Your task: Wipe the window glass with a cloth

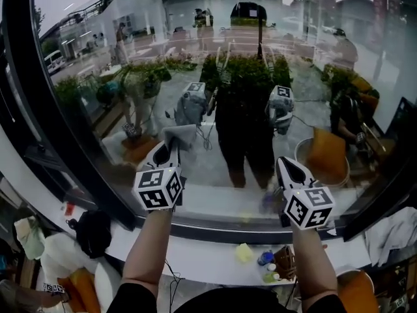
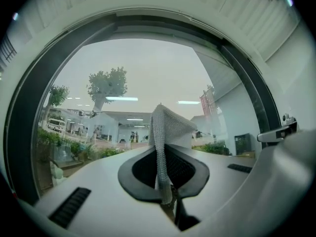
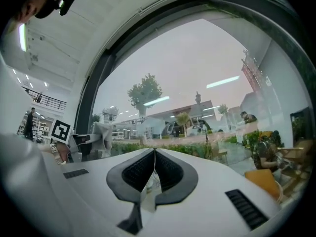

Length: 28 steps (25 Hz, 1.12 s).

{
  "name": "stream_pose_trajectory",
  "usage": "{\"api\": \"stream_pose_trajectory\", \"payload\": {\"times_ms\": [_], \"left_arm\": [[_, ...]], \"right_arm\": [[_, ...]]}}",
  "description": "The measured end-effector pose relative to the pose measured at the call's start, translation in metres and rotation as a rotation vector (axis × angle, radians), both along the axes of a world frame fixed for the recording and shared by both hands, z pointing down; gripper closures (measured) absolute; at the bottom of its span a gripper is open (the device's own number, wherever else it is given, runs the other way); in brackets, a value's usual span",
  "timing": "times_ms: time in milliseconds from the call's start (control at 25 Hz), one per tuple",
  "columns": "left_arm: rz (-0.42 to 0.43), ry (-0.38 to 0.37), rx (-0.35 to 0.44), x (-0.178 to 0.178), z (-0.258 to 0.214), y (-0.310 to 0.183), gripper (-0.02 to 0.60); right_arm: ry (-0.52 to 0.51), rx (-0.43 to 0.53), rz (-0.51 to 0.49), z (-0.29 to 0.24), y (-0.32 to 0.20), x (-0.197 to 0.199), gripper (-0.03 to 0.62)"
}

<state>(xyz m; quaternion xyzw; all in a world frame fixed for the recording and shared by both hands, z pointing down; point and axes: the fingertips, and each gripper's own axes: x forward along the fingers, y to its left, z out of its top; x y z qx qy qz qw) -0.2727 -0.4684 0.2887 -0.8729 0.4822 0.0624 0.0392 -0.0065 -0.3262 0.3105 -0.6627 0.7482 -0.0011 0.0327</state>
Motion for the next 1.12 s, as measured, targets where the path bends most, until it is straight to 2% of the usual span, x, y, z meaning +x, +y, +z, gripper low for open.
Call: {"api": "stream_pose_trajectory", "payload": {"times_ms": [480, 760, 1120], "left_arm": [[0.052, -0.012, 0.005, 0.034, -0.011, -0.01, 0.563], [0.034, -0.013, 0.026, 0.036, -0.011, -0.018, 0.563], [0.108, -0.03, 0.006, 0.067, -0.01, -0.012, 0.565]], "right_arm": [[0.013, -0.002, 0.044, -0.01, 0.004, 0.015, 0.566], [0.005, -0.005, 0.057, -0.008, 0.0, 0.022, 0.565], [0.008, -0.017, 0.061, -0.01, -0.017, 0.028, 0.565]]}}
